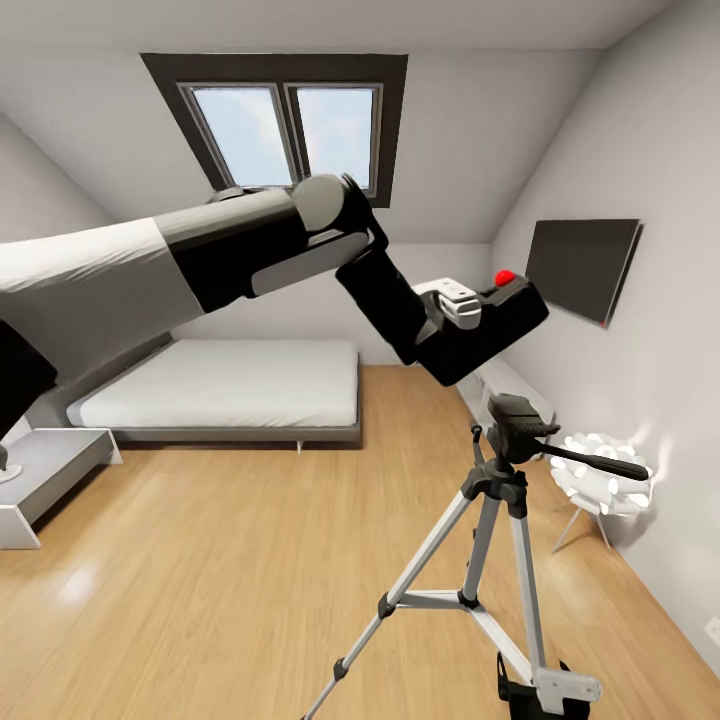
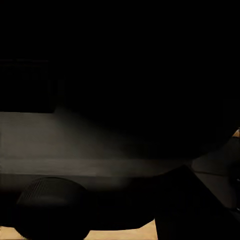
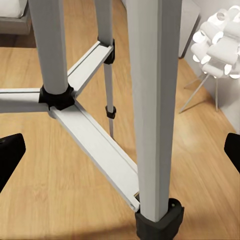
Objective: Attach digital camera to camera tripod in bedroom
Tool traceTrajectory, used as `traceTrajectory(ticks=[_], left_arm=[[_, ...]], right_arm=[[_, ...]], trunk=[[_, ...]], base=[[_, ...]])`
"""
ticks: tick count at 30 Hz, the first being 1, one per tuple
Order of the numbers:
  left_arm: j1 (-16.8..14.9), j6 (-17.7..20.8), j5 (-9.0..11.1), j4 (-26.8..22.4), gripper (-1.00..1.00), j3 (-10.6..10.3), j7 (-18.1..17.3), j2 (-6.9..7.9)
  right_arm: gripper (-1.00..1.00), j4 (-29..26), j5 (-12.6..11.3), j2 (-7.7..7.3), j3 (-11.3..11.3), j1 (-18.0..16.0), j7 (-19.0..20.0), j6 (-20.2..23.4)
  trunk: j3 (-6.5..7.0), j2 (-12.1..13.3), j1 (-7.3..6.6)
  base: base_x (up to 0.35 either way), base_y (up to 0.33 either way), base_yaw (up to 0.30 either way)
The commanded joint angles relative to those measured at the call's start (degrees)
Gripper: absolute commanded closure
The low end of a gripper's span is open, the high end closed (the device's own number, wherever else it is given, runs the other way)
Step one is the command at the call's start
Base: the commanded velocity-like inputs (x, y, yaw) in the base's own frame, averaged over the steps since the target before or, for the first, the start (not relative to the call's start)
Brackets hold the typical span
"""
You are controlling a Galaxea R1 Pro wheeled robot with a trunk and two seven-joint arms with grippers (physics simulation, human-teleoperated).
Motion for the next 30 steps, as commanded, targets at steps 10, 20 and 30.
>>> traceTrajectory(ticks=[10,20,30], left_arm=[[-3.64,0.24,-0.51,-2.16,1.00,-0.18,-1.98,0.16],[-17.11,0.18,-0.57,-3.42,1.00,-2.51,-11.33,-1.36],[-17.73,0.16,-0.57,-5.32,1.00,-10.58,-12.04,-4.11]], right_arm=[[-1.00,0.00,0.19,0.02,0.12,-0.01,-0.40,-0.02],[-1.00,0.02,0.21,0.03,0.18,-0.01,-0.41,-0.11],[-1.00,-0.01,0.17,0.03,0.28,-0.01,-0.34,-0.11]], trunk=[[-0.11,-0.12,0.04],[-0.11,-0.12,0.04],[-0.11,-0.12,0.04]], base=[[0.000,0.000,0.000],[0.000,0.000,0.000],[0.000,0.000,0.000]])
